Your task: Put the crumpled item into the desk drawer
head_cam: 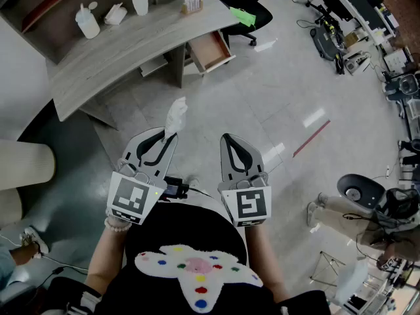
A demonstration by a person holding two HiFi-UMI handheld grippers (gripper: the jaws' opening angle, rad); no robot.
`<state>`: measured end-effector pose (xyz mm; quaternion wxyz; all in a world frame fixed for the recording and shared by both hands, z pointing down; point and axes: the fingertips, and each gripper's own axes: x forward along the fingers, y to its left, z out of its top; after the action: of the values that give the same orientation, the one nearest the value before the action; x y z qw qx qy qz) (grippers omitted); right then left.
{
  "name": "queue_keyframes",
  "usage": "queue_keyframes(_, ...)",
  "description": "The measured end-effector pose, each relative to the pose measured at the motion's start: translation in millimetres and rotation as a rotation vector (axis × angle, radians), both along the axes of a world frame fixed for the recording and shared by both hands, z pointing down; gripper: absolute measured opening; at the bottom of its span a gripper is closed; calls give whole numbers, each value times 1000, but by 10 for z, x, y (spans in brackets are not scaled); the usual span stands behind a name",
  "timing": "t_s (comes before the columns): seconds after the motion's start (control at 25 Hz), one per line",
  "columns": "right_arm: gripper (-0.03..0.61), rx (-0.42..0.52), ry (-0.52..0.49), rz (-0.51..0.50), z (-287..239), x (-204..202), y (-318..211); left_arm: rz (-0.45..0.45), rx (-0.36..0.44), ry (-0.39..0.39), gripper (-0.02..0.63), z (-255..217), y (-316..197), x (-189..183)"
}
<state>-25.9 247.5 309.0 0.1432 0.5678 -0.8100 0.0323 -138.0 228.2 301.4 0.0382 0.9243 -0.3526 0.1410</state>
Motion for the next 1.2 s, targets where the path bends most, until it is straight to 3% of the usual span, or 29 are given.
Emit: queue_keyframes(1.2, 5, -6, -66, -64, 23, 143, 92, -71, 20, -5, 66, -73, 199, 142)
